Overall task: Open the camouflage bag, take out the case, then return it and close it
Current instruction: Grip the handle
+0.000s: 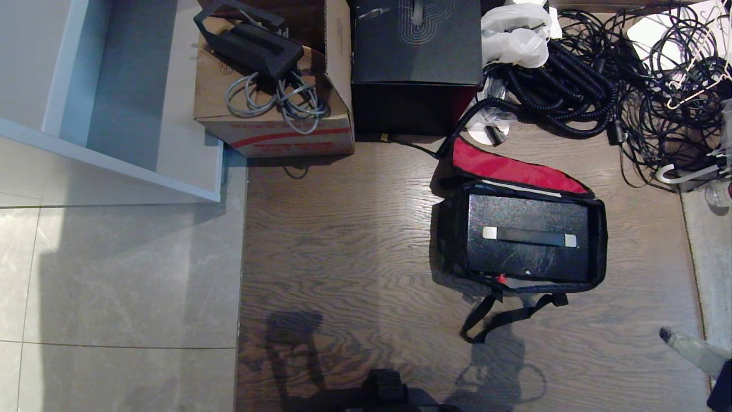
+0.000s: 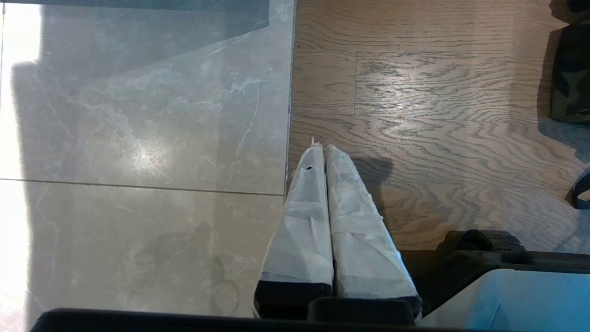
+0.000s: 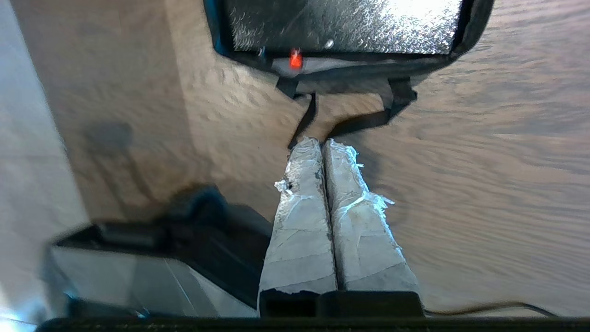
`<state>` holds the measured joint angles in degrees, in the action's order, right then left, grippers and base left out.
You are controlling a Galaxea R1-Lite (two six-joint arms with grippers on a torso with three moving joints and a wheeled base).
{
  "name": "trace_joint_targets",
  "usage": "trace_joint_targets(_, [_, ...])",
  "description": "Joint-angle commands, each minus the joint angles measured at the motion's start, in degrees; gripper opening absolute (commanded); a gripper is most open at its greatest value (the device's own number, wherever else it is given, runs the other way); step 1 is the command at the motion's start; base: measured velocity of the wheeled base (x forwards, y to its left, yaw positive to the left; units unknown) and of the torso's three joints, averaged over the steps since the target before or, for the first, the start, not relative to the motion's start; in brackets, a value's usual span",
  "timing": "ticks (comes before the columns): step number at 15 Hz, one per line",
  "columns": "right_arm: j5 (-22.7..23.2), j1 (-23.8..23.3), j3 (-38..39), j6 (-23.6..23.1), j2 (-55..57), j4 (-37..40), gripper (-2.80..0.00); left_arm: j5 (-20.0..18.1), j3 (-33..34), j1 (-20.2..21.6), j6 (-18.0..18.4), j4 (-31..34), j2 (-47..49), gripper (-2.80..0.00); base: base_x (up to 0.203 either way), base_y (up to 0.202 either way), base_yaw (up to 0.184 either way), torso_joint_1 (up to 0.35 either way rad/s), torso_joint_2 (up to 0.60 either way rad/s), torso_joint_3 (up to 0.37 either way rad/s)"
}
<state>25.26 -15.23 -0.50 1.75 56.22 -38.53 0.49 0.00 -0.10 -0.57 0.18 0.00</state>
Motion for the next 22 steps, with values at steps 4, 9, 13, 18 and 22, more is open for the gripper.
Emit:
trace_joint_targets(4, [-16.36, 15.69, 2.34, -0.64, -32.52, 17.97, -2.8, 0.04, 0.0, 0.01, -0.04, -0.01, 0.0, -2.8, 0.0, 0.0, 0.0, 0.0, 0.0, 0.0])
trace_joint_targets(9, [-22.97, 19.01, 2.8, -0.52, -39.7, 25.79, -2.8, 0.04, 0.0, 0.01, -0.04, -0.01, 0.0, -2.8, 0.0, 0.0, 0.0, 0.0, 0.0, 0.0])
trace_joint_targets(13, [-24.48, 22.52, 2.8, 0.8, -39.52, 27.91, -2.8, 0.04, 0.0, 0.01, -0.04, -0.01, 0.0, -2.8, 0.0, 0.0, 0.0, 0.0, 0.0, 0.0])
trace_joint_targets(18, [-24.62, 21.81, 2.8, 0.72, -39.48, 27.83, -2.8, 0.04, 0.0, 0.01, -0.04, -0.01, 0.0, -2.8, 0.0, 0.0, 0.0, 0.0, 0.0, 0.0])
trace_joint_targets(22, [-24.38, 17.41, 2.8, -0.68, -43.11, 27.47, -2.8, 0.04, 0.0, 0.01, -0.04, -0.01, 0.0, -2.8, 0.0, 0.0, 0.0, 0.0, 0.0, 0.0])
